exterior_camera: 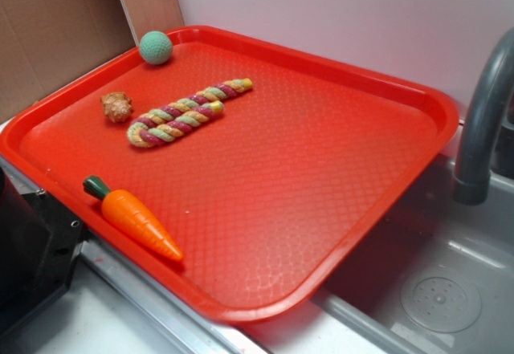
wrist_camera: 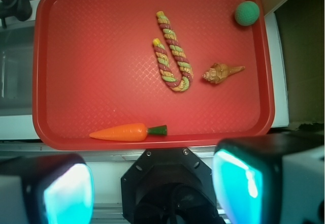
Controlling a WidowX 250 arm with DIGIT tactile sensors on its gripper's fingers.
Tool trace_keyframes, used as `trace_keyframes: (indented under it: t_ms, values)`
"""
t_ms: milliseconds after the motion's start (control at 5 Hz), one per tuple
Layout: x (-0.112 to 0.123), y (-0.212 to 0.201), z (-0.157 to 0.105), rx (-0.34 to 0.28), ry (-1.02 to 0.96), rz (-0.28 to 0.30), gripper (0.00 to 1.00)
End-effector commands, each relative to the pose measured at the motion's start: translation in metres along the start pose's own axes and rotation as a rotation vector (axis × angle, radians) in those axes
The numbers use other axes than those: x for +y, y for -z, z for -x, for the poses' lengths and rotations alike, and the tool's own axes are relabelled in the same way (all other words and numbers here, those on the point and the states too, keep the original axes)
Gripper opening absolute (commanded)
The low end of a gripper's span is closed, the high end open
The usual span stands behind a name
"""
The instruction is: Grab the shell.
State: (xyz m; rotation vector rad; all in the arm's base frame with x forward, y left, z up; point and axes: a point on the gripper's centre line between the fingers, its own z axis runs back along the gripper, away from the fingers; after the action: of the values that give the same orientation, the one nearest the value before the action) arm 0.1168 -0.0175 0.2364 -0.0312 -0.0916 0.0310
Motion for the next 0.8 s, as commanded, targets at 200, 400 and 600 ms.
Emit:
trace_keyframes:
  t_ms: [200, 400, 600]
  values:
    - [0.044, 0.045, -0.002, 0.063, -0.164, -0.060, 1.00]
    - [0.067, 0.068, -0.019, 0.004, -0.415, -0.028, 1.00]
    - [0.084, 0.092, -0.040, -0.078, -0.655, -0.046, 1.00]
